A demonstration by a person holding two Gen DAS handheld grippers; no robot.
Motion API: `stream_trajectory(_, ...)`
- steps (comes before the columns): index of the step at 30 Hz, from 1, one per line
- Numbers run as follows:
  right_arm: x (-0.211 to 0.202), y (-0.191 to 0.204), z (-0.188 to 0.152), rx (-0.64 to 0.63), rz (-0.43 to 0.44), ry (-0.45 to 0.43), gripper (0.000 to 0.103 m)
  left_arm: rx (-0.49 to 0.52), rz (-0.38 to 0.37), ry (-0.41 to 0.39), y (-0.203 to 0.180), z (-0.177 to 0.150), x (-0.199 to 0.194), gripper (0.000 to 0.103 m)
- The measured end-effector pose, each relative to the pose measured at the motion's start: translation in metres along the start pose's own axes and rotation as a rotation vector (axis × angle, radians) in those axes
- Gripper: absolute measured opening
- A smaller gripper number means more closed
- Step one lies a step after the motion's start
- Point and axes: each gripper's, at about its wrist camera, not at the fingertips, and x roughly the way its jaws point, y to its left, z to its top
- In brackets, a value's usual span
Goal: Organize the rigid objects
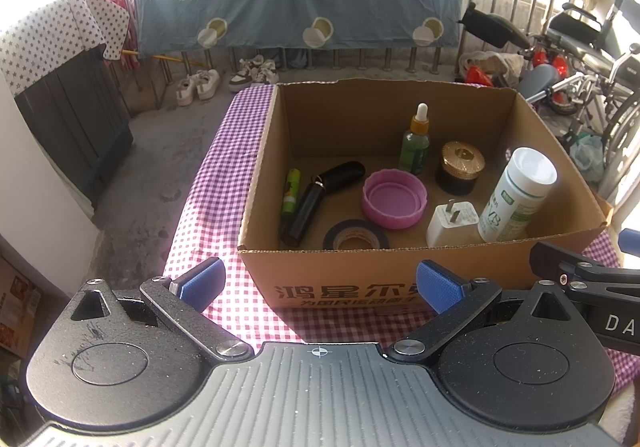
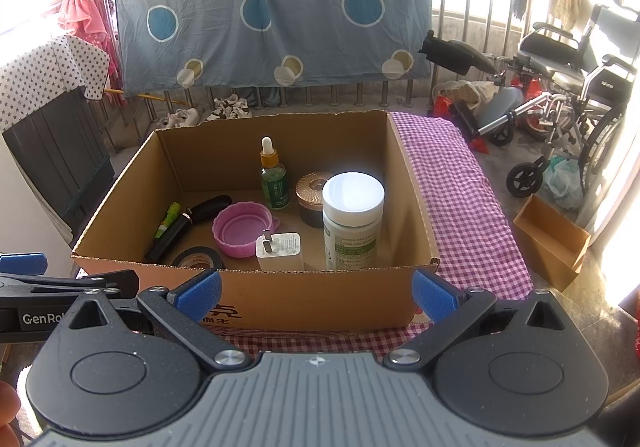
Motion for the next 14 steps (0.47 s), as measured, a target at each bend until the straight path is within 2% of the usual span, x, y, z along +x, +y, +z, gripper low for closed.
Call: stream_trajectory(14,-0.0002,0.0002,-0.0004,0.0,0.0,-0.002,0.103,0.0,0.001,-0.001,-0.0004,-0.0002,-0.0003,0.102)
